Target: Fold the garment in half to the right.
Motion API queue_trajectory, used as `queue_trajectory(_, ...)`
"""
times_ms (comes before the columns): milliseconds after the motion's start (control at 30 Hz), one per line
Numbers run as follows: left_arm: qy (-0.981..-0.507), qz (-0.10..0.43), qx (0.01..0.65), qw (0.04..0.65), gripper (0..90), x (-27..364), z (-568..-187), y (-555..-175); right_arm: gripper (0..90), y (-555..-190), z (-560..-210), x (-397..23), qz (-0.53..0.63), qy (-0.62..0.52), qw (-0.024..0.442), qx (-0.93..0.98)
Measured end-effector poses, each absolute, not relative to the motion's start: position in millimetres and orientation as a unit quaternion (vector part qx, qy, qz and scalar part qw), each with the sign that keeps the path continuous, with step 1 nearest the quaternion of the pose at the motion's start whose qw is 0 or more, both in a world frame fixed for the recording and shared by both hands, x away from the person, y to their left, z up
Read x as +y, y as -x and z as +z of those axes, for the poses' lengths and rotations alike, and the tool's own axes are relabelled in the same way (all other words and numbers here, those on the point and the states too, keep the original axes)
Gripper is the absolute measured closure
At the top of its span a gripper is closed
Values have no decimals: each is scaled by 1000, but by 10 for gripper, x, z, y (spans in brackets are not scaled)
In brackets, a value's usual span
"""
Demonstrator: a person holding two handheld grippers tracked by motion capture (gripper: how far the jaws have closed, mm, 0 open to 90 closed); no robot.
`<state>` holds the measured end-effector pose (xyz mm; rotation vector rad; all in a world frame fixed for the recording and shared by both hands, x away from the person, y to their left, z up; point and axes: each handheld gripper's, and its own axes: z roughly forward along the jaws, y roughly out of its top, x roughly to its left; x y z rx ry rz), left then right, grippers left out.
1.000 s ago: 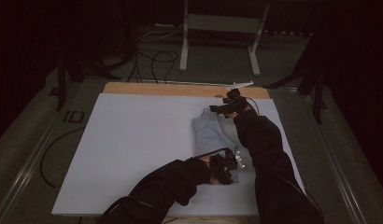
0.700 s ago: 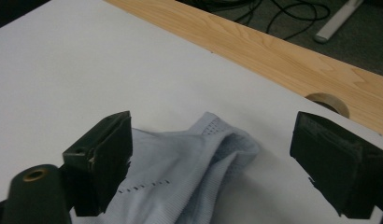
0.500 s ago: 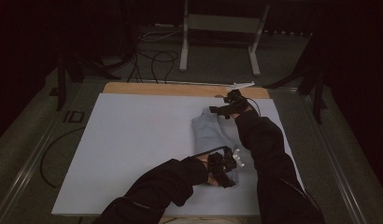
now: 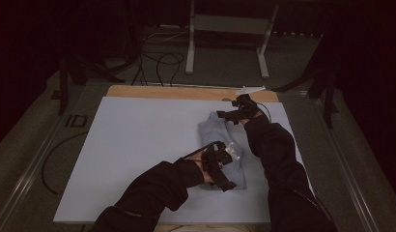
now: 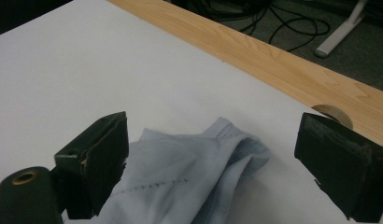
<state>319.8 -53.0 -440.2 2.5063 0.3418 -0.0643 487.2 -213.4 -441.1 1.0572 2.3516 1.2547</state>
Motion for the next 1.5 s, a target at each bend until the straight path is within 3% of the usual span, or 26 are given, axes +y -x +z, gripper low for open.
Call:
queue_trajectory(467,-913,5,164,373,1,80,-4223,-3378,99,-4540,-4437,-2157,451,-340,127,815)
queue_trajectory(1167,-899,57,185,392,1,798,-4177,-3382,100,-3848,-4269,-2299,482,-300,130,813)
queue_trajectory(1500,-896,75,206,386,1,1281,-4304,-3238,100,-3504,-4369,-2417,493,-296,128,808)
